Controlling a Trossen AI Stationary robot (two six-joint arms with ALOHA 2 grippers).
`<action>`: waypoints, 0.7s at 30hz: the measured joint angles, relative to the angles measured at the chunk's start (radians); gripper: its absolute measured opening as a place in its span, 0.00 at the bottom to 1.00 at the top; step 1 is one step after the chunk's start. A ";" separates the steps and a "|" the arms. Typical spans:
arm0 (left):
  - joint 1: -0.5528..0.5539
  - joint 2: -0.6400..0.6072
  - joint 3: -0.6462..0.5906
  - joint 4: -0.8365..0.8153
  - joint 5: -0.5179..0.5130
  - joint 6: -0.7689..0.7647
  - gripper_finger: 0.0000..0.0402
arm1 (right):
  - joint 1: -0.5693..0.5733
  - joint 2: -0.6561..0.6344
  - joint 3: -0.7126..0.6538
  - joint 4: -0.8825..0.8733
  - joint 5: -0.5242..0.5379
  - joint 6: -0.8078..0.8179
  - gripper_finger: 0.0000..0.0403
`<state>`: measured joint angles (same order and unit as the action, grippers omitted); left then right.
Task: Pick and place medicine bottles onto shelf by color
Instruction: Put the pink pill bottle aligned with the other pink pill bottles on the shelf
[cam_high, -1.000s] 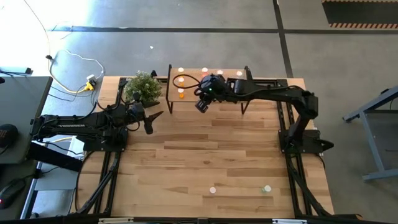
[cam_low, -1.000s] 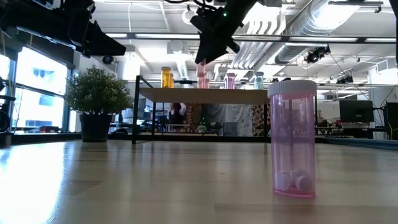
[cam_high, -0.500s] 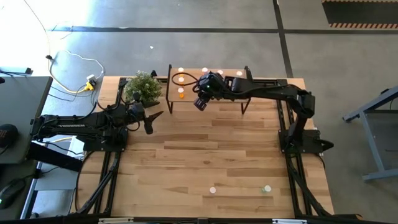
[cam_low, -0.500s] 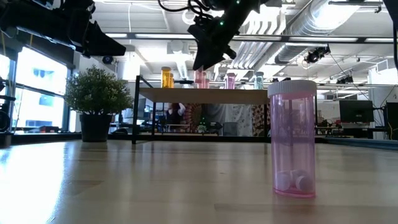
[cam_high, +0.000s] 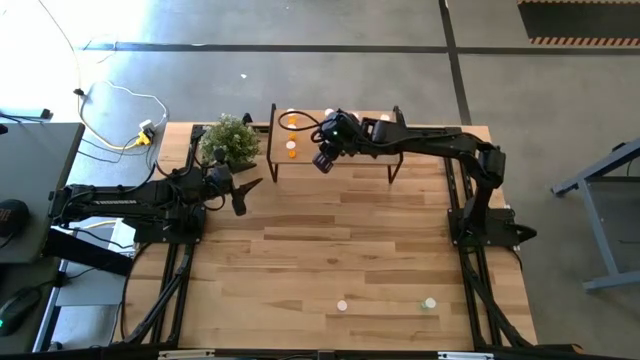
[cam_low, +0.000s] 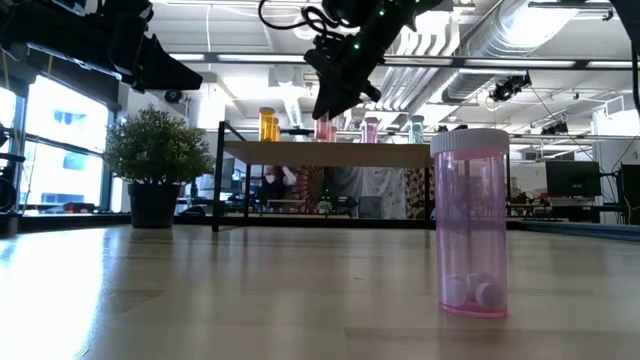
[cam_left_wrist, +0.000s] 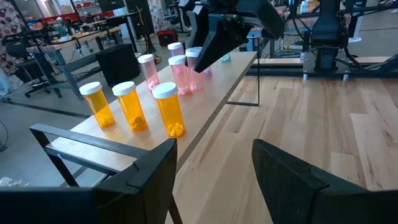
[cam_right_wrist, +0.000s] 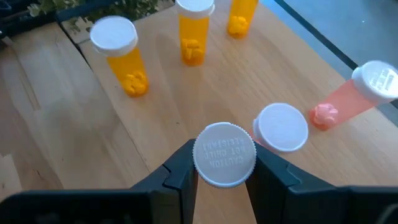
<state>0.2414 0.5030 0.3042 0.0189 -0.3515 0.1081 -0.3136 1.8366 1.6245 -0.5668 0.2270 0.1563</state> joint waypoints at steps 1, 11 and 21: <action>0.000 0.000 0.000 0.000 0.000 0.000 0.50 | -0.003 0.000 0.000 -0.004 0.000 0.000 0.26; 0.000 0.000 0.000 0.000 0.000 0.000 0.50 | -0.036 0.000 0.000 -0.009 -0.002 -0.008 0.26; 0.000 0.000 0.000 0.000 0.000 0.000 0.50 | -0.020 0.000 0.000 -0.014 -0.034 -0.008 0.26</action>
<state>0.2417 0.5030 0.3042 0.0193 -0.3515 0.1085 -0.3336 1.8366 1.6241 -0.5807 0.1928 0.1482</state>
